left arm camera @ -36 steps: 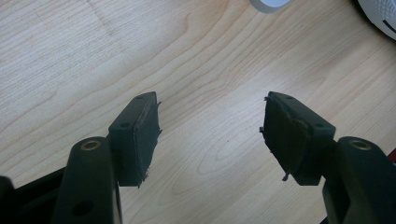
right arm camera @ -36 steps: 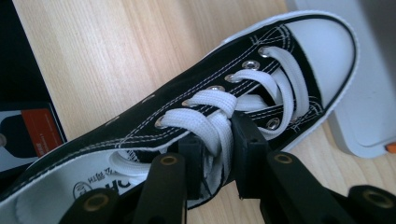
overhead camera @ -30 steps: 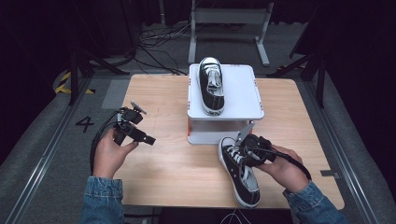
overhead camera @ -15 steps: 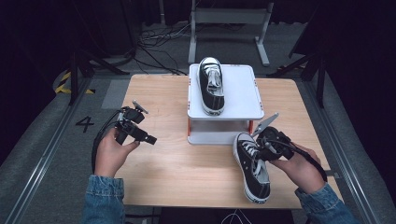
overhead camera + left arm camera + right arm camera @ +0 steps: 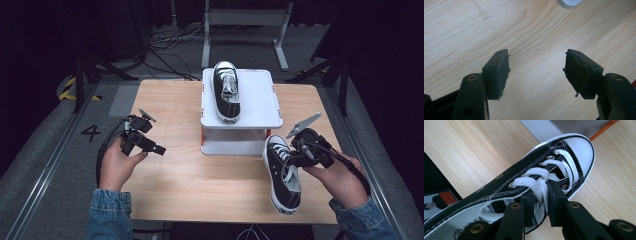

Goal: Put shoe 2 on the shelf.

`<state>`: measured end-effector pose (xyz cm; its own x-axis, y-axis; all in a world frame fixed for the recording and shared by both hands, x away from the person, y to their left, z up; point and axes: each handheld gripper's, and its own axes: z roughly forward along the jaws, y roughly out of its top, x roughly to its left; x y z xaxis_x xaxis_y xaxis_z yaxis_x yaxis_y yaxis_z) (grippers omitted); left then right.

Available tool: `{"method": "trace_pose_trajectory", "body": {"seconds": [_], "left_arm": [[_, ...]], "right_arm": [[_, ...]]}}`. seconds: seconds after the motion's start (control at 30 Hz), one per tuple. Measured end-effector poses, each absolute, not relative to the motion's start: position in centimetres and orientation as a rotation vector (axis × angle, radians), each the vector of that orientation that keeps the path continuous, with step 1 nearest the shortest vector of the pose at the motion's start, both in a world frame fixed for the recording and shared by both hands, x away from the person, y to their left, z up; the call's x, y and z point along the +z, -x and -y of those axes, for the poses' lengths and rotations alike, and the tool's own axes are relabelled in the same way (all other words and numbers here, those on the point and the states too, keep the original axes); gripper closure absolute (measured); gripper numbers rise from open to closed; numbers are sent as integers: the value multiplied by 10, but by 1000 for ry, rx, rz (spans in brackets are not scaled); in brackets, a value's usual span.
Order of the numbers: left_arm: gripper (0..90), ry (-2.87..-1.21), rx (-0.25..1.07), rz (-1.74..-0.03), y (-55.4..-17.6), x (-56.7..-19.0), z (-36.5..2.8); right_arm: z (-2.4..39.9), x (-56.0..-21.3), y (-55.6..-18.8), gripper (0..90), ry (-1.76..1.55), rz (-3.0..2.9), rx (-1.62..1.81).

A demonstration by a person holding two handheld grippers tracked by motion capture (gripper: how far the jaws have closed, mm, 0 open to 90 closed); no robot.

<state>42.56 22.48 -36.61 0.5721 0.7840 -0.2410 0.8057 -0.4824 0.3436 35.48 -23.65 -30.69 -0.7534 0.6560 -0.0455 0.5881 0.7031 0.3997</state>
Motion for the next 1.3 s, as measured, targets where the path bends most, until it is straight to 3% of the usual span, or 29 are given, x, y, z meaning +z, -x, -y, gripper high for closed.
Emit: {"method": "trace_pose_trajectory", "body": {"seconds": [0.87,1.3], "left_arm": [[371,-2379,-76,-1288,-426,-367,-228],[371,-2374,-68,-1297,-424,-367,-232]], "right_arm": [[228,-238,-373,779,-939,-2815,437],[233,-218,-360,780,-935,-2831,453]]}}
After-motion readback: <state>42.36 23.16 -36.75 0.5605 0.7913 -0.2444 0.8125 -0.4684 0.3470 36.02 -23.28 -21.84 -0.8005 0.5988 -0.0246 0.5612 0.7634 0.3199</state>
